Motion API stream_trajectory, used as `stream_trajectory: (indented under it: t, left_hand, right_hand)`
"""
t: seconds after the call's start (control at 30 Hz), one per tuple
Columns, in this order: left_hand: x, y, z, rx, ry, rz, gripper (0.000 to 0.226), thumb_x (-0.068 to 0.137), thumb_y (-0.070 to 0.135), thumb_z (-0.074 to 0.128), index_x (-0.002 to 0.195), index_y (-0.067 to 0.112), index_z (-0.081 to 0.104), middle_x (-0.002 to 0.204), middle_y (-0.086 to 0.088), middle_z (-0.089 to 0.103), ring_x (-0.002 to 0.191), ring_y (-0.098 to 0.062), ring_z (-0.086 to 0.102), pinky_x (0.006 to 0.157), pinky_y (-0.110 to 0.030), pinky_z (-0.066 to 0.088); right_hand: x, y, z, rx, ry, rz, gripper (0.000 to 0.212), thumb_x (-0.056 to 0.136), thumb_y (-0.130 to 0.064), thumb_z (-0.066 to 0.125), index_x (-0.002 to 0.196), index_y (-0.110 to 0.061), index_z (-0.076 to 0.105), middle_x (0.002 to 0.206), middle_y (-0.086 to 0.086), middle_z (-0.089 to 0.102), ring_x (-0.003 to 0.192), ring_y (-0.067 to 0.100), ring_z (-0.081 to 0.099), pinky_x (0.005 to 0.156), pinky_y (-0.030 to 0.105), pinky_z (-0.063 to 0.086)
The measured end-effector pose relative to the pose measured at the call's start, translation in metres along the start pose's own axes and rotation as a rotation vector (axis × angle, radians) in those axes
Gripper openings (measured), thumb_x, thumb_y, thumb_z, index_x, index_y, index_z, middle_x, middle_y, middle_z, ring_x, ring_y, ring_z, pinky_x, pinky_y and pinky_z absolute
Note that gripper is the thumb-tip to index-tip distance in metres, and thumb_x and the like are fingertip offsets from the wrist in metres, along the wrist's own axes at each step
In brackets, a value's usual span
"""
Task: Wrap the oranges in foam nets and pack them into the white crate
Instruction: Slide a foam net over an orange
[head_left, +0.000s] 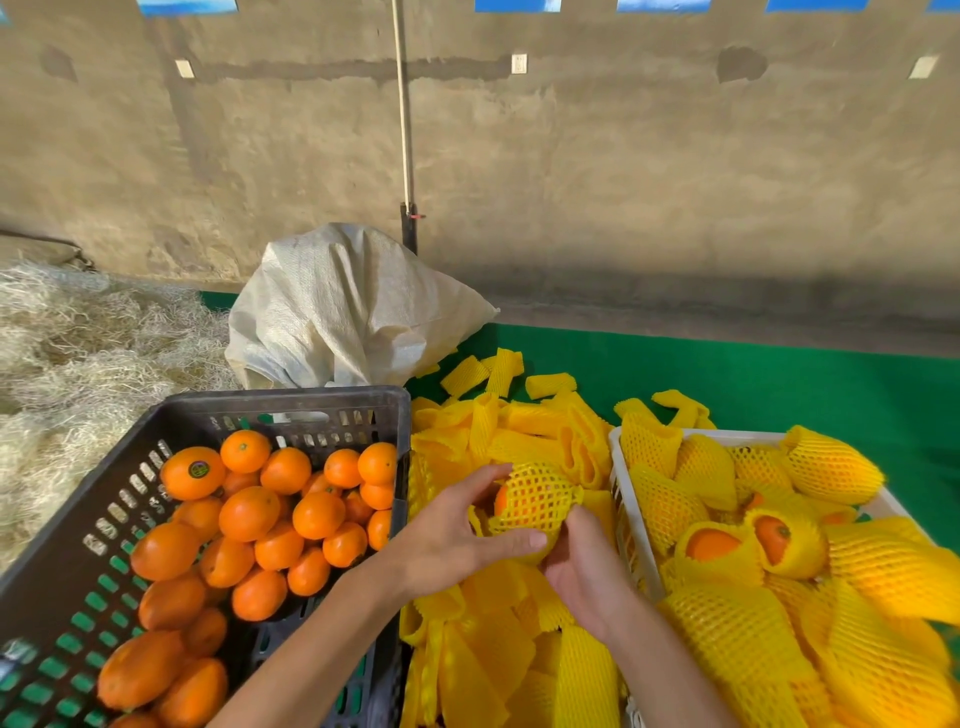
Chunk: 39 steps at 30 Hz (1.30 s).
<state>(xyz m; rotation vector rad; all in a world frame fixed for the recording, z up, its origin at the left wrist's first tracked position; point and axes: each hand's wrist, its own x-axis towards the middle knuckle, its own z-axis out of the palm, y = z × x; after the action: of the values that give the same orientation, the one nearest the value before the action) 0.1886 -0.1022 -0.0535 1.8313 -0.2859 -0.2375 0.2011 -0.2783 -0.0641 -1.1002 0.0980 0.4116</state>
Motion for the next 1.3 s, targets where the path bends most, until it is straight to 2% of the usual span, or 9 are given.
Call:
stream_trajectory:
  t: [0.17, 0.3, 0.43, 0.53, 0.63, 0.77, 0.87, 1.13, 1.3]
  left_hand:
    - [0.004, -0.001, 0.001, -0.117, 0.097, 0.031, 0.062, 0.082, 0.053, 0.084, 0.137, 0.044, 0.056, 0.13, 0.012, 0.068, 0.122, -0.008, 0.064, 0.097, -0.032, 0.058]
    - [0.004, 0.001, -0.011, -0.315, 0.151, -0.101, 0.062, 0.079, 0.079, 0.069, 0.124, 0.037, 0.064, 0.102, 0.003, 0.07, 0.088, -0.009, 0.066, 0.078, -0.023, 0.055]
    - [0.008, -0.005, -0.014, -0.299, 0.199, -0.192, 0.089, 0.076, 0.09, 0.059, 0.142, 0.032, 0.056, 0.135, -0.009, 0.064, 0.117, -0.029, 0.067, 0.096, -0.036, 0.058]
    - [0.01, -0.008, -0.013, -0.318, 0.231, -0.185, 0.096, 0.076, 0.092, 0.056, 0.15, 0.031, 0.046, 0.133, -0.011, 0.065, 0.106, -0.025, 0.071, 0.101, -0.043, 0.058]
    - [0.008, 0.003, -0.008, -0.246, 0.263, -0.085, 0.053, 0.079, 0.086, 0.06, 0.113, 0.047, 0.066, 0.099, 0.018, 0.075, 0.09, 0.002, 0.071, 0.072, -0.015, 0.055]
    - [0.008, 0.0, 0.003, -0.09, 0.355, 0.066, 0.056, 0.082, 0.071, 0.071, 0.103, 0.02, 0.06, 0.076, 0.023, 0.06, 0.069, 0.007, 0.054, 0.06, -0.012, 0.044]
    - [0.008, -0.003, 0.006, -0.089, 0.313, 0.097, 0.044, 0.09, 0.055, 0.07, 0.111, 0.017, 0.061, 0.087, 0.018, 0.066, 0.08, 0.003, 0.061, 0.066, -0.016, 0.051]
    - [0.006, -0.003, 0.004, -0.05, 0.316, 0.115, 0.04, 0.104, 0.056, 0.052, 0.13, 0.029, 0.065, 0.131, 0.016, 0.067, 0.124, -0.007, 0.062, 0.095, -0.035, 0.06]
    - [0.01, -0.008, 0.005, 0.059, 0.35, 0.077, 0.025, 0.103, 0.046, 0.058, 0.116, 0.03, 0.072, 0.114, 0.014, 0.072, 0.11, -0.008, 0.067, 0.086, -0.041, 0.062]
  right_hand:
    - [0.0, -0.01, 0.005, -0.174, 0.152, -0.103, 0.031, 0.105, -0.011, 0.037, 0.122, -0.016, 0.063, 0.118, 0.011, 0.07, 0.109, 0.028, 0.066, 0.098, 0.044, 0.053]
    - [-0.016, -0.021, 0.006, -0.359, 0.207, -0.319, 0.027, 0.104, -0.024, 0.053, 0.092, -0.021, 0.077, 0.091, -0.001, 0.079, 0.086, 0.017, 0.075, 0.064, 0.02, 0.057]
    - [-0.024, -0.015, 0.012, -0.653, 0.382, -0.729, 0.028, 0.101, -0.044, 0.057, 0.085, -0.025, 0.07, 0.074, -0.009, 0.069, 0.072, 0.013, 0.066, 0.056, 0.023, 0.052]
    - [-0.023, -0.018, 0.006, -0.802, 0.384, -0.887, 0.049, 0.084, -0.066, 0.066, 0.119, -0.033, 0.058, 0.111, -0.019, 0.06, 0.101, 0.007, 0.059, 0.078, 0.018, 0.051]
    - [-0.016, -0.02, 0.0, -1.0, 0.085, -0.781, 0.102, 0.07, -0.073, 0.077, 0.154, -0.043, 0.026, 0.153, -0.029, 0.032, 0.135, -0.002, 0.041, 0.097, 0.009, 0.041]
    - [-0.012, -0.01, -0.008, -1.098, -0.076, -0.739, 0.092, 0.074, -0.075, 0.072, 0.151, -0.052, 0.028, 0.154, -0.033, 0.03, 0.142, -0.008, 0.031, 0.105, 0.016, 0.038]
    - [-0.013, -0.007, -0.01, -1.094, -0.027, -0.772, 0.078, 0.082, -0.057, 0.074, 0.148, -0.047, 0.035, 0.148, -0.031, 0.036, 0.139, -0.005, 0.036, 0.103, 0.013, 0.041]
    - [-0.021, -0.059, -0.046, -1.29, 0.895, -1.005, 0.063, 0.086, -0.034, 0.065, 0.145, -0.028, 0.044, 0.155, -0.003, 0.037, 0.133, 0.025, 0.042, 0.106, 0.042, 0.04]
    - [-0.02, -0.055, -0.07, -1.653, 1.043, -0.363, 0.05, 0.091, -0.019, 0.065, 0.14, -0.019, 0.053, 0.16, 0.01, 0.032, 0.147, 0.039, 0.023, 0.122, 0.058, 0.008]
